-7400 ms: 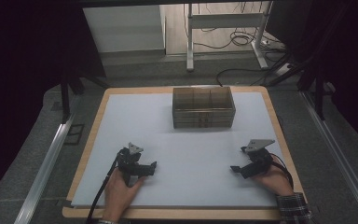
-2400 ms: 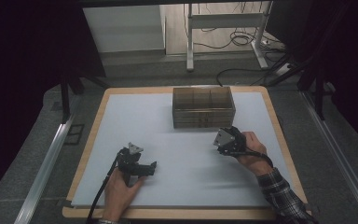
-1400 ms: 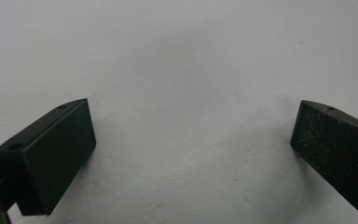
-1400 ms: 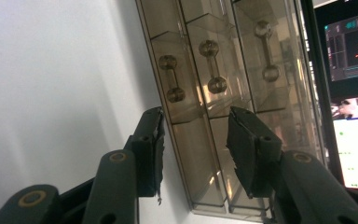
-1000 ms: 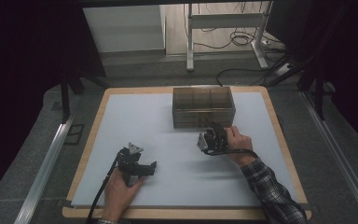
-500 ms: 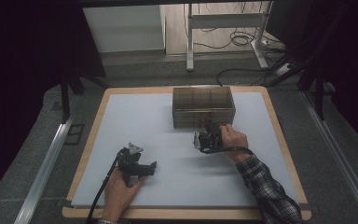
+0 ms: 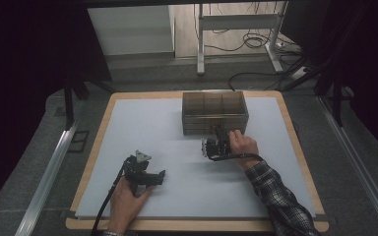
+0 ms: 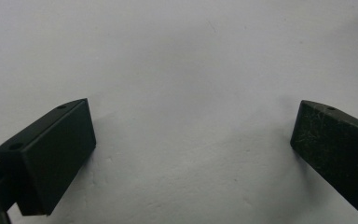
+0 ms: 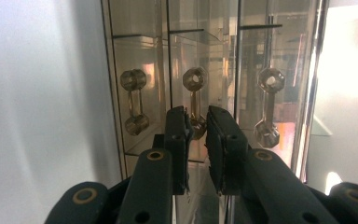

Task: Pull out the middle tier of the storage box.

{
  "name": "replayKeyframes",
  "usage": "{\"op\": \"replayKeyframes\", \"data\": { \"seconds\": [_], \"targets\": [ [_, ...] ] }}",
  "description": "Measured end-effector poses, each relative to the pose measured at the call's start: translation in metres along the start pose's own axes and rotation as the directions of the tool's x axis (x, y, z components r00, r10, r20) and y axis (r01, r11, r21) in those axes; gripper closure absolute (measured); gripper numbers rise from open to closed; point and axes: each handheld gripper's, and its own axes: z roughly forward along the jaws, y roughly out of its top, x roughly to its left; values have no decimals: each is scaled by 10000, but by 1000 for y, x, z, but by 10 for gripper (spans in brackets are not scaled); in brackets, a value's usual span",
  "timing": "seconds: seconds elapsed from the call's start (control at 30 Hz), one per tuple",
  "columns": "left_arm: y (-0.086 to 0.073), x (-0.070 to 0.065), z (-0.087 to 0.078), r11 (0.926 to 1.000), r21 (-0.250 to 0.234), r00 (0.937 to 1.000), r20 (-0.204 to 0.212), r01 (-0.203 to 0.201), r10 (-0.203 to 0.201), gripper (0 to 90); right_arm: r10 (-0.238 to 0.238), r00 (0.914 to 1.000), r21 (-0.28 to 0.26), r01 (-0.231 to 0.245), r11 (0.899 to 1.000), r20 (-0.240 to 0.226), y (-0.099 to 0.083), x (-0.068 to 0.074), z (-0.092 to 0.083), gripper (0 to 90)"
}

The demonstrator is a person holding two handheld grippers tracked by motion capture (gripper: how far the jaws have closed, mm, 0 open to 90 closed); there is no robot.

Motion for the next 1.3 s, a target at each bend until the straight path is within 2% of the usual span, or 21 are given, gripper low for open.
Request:
{"op": "replayKeyframes", "data": {
  "seconds": [0.13, 0.3, 0.4, 0.7, 0.77, 0.8, 1.1, 1.3],
  "targets": [
    [0, 0, 0, 10000, 0, 10000, -1, -2, 2, 0, -70, 10000, 19, 70, 10000, -62, 0, 0, 0, 792],
    [0, 0, 0, 10000, 5, 10000, 1, -6, 6, 0, 140, 9998, -91, -141, 9999, -153, -1, -1, -2, 798],
    [0, 0, 0, 10000, -2, 10000, 8, -2, 2, 0, 189, 9994, -180, -194, 9996, -290, -2, -1, -7, 799],
    [0, 0, 0, 10000, 8, 10000, 0, -8, 8, 0, 245, 9992, -266, -253, 9993, -304, -5, -1, -17, 798],
    [0, 0, 0, 10000, 7, 10000, 0, -5, 5, 0, 401, 9982, -552, -426, 9976, -443, -6, 0, -20, 797],
    [0, 0, 0, 10000, 3, 10000, -1, -2, 2, 0, 407, 9979, -528, -433, 9977, -495, -6, 0, -21, 797],
    [0, 0, 0, 10000, 0, 10000, 8, 6, -6, 0, 516, 9972, -634, -549, 9965, -534, -8, 2, -30, 796],
    [0, 0, 0, 10000, 0, 10000, 7, 6, -6, 0, 432, 9980, -690, -463, 9965, -459, -8, 4, -36, 795]
  ]
}}
